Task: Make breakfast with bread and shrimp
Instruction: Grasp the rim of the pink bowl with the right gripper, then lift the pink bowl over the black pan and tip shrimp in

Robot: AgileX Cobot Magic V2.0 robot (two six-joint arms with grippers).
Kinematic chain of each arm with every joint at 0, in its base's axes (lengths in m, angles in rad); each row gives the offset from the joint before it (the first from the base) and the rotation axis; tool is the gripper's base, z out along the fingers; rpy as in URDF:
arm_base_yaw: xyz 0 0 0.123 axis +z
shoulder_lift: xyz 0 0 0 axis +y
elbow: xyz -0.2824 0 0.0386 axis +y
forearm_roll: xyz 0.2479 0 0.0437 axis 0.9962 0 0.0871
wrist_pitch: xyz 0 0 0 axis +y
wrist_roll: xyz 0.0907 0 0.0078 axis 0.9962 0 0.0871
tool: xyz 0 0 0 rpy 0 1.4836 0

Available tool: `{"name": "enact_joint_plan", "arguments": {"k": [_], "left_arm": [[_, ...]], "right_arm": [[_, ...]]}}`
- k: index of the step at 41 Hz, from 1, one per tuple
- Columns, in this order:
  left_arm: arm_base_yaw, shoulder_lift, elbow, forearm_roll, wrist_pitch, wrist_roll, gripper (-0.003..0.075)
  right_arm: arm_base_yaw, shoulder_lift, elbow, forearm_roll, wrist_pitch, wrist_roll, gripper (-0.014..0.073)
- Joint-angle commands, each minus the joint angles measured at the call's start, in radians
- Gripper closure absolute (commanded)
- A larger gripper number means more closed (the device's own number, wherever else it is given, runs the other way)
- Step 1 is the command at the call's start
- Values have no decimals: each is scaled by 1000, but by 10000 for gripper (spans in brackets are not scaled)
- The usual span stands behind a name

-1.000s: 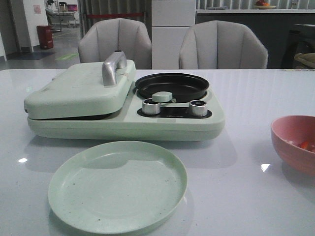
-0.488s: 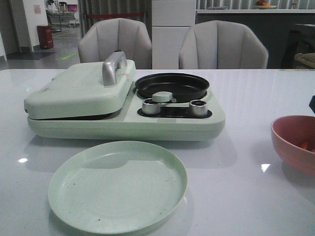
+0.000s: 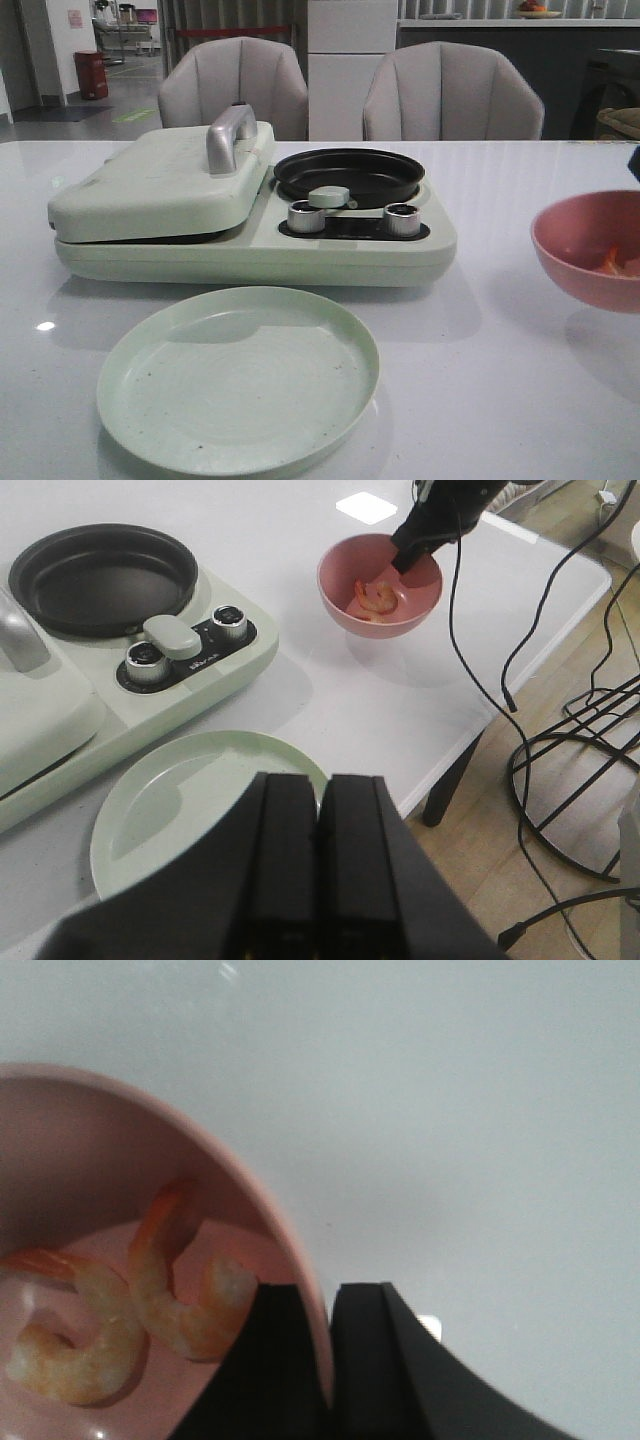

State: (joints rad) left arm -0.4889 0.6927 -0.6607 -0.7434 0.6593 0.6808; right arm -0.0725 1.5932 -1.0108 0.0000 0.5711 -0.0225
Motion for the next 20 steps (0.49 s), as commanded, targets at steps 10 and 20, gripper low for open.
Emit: {"name": "enact_joint_plan", "arguments": {"k": [10, 20], "left_arm": [[-7, -2, -27, -31, -50, -2, 622], [-7, -2, -27, -31, -50, -2, 622]], "right_arm": [[226, -66, -354, -178, 35, -10, 576], [409, 95, -655, -619, 119, 283, 576]]}}
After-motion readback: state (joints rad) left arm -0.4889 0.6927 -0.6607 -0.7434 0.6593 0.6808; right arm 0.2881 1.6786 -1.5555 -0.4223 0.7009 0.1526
